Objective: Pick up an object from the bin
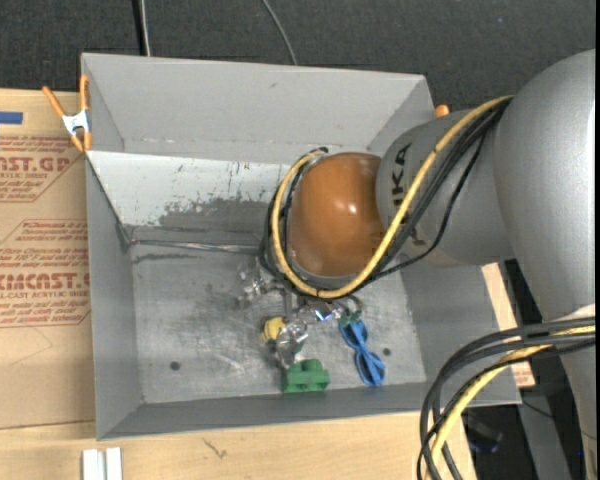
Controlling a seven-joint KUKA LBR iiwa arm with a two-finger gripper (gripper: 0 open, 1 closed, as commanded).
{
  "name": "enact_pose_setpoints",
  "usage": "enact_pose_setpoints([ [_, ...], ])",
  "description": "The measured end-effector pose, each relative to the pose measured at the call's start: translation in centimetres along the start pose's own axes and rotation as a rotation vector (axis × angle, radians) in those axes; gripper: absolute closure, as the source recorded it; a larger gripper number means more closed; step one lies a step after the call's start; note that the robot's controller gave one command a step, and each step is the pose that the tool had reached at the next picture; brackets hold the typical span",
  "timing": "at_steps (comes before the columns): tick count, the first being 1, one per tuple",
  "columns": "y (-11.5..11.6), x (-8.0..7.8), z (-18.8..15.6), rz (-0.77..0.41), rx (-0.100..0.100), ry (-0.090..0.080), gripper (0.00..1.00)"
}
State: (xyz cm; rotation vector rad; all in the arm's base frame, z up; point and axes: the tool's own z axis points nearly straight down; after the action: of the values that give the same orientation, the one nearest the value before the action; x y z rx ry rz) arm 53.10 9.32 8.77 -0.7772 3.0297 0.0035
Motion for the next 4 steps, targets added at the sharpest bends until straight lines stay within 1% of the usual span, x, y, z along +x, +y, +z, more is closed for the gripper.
enact_pose_setpoints([
  [1,-7.2,1.1,-3.0,-0.251,0.0,0.01,0.0],
  [2,-2.3,-1.9,1.1,-0.419,-0.004,0.009,0.0],
  [3,-2.4,-2.0,0.9,-0.417,-0.003,0.007,1.0],
  [4,-2.4,-1.8,1.0,-0.417,-0.005,0.011,0.0],
])
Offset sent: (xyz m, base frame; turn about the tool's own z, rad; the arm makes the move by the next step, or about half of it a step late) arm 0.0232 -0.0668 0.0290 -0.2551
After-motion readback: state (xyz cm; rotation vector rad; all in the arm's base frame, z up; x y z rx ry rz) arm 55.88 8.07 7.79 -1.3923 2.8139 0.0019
